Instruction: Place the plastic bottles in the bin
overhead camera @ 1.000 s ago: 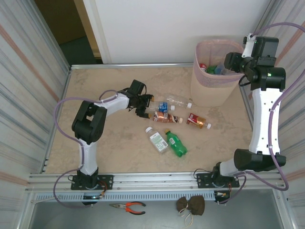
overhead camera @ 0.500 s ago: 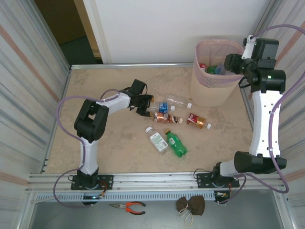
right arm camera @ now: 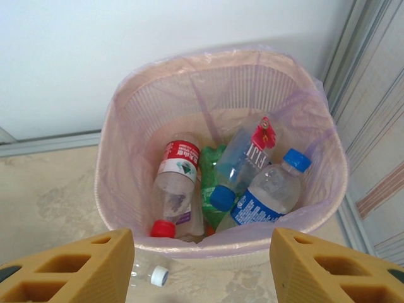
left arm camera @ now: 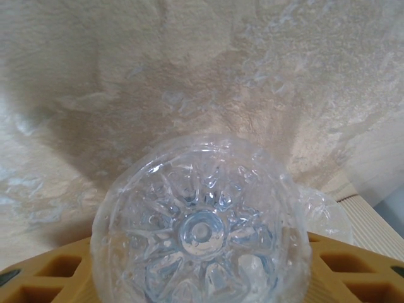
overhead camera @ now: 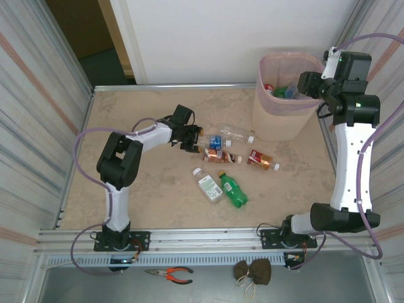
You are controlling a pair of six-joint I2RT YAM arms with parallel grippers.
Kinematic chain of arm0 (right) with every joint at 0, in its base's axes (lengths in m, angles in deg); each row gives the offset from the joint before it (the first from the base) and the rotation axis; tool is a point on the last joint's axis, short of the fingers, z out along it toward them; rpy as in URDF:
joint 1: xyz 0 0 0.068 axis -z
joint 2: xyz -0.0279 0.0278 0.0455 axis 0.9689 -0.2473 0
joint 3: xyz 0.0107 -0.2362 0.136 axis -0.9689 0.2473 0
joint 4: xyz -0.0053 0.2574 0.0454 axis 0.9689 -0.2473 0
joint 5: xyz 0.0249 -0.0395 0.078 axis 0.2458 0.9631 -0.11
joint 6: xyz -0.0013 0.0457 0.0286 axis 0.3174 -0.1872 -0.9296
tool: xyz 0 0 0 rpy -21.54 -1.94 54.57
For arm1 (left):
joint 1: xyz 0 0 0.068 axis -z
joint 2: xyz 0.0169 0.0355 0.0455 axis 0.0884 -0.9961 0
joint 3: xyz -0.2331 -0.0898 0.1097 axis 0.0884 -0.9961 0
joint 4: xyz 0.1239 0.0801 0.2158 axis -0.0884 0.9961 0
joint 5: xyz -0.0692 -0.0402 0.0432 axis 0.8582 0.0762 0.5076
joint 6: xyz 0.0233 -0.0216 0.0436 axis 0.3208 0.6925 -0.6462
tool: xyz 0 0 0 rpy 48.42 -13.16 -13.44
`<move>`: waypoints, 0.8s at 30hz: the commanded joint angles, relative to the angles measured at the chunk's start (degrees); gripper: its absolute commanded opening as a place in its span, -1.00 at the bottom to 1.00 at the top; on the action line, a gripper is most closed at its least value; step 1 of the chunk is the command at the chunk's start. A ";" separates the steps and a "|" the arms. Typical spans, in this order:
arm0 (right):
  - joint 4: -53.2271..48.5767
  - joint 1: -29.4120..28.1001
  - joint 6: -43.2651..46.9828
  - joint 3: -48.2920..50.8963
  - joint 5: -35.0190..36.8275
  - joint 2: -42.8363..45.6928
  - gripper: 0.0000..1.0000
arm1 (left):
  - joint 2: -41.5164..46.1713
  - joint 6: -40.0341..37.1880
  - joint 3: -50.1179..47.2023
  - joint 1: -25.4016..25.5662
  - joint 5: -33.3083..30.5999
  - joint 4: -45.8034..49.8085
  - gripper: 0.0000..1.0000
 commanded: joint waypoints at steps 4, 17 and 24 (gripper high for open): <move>0.95 0.08 0.03 0.00 -0.55 2.73 0.14 | 7.58 -3.62 -3.11 0.15 -0.09 -0.68 0.10; 5.30 -1.01 -2.06 6.10 -13.49 6.71 0.14 | 20.54 -31.08 -3.44 -0.71 -1.88 -4.87 0.08; 14.56 -3.55 -3.94 14.35 -24.26 11.45 0.14 | 28.30 -54.01 -4.89 -1.31 0.63 -12.93 0.09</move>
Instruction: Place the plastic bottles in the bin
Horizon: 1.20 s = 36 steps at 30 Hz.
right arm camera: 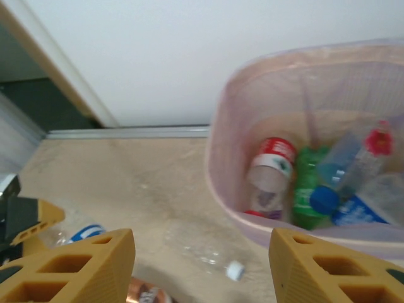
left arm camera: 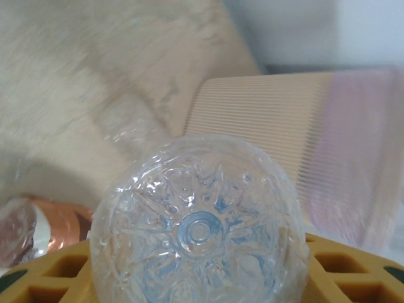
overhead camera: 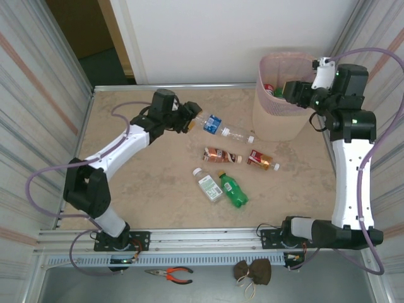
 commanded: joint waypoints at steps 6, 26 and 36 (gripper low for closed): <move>14.51 -5.44 -3.57 8.56 -14.00 6.47 0.13 | 9.57 -23.84 -4.61 -2.69 13.55 -19.56 0.08; 19.44 -25.26 8.65 13.62 -29.54 7.32 0.53 | 18.21 -52.77 2.58 -1.85 41.38 -15.10 -0.10; 12.88 -34.59 14.66 8.77 -24.45 1.11 0.67 | 18.97 -57.62 4.63 0.80 45.91 -10.66 -0.11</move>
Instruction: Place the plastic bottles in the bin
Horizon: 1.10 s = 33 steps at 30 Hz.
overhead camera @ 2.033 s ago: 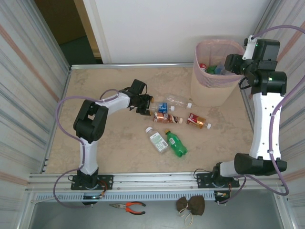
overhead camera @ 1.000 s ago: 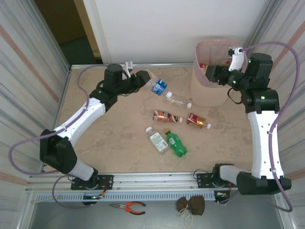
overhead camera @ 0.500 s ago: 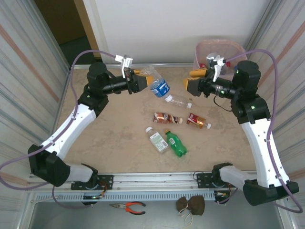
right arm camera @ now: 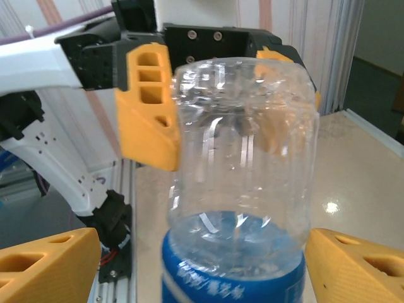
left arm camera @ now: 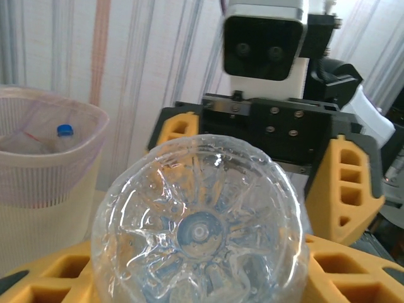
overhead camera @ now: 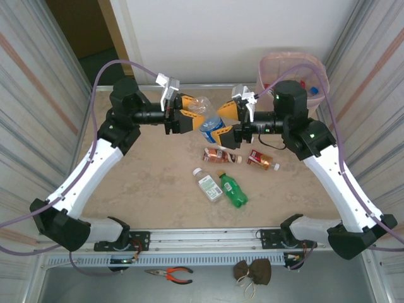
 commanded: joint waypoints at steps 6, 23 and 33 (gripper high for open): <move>-1.78 -2.84 2.33 -3.16 0.88 -2.96 0.59 | 2.06 -4.22 2.30 1.93 4.18 2.02 -0.11; -1.99 -3.51 1.62 -3.44 -1.88 -2.82 0.09 | 2.94 -5.04 1.41 2.88 2.82 1.98 0.09; -2.46 -2.02 1.41 -3.68 0.98 -1.60 0.08 | 8.07 -4.22 -2.79 0.03 -6.10 0.09 0.61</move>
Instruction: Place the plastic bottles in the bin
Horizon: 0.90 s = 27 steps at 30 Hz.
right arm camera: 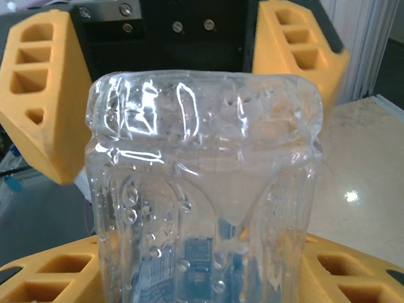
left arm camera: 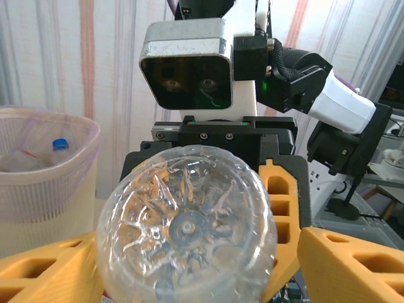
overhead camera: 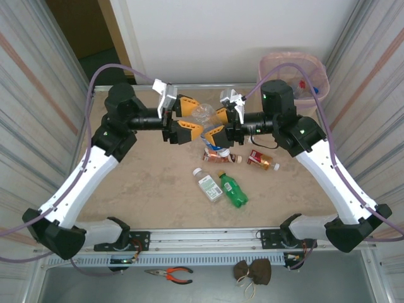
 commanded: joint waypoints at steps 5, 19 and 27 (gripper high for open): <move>0.98 6.13 -2.43 -1.84 1.61 2.24 0.08 | 5.79 1.84 -4.65 -3.40 -6.93 -4.32 0.66; 12.99 30.97 -30.71 -3.94 11.11 -1.69 -0.02 | 4.98 3.67 -6.04 -3.89 -8.29 -6.07 0.67; 14.79 38.32 -51.41 -8.15 25.72 -10.09 -0.18 | 4.59 4.21 -6.54 -3.89 -8.19 -6.81 0.66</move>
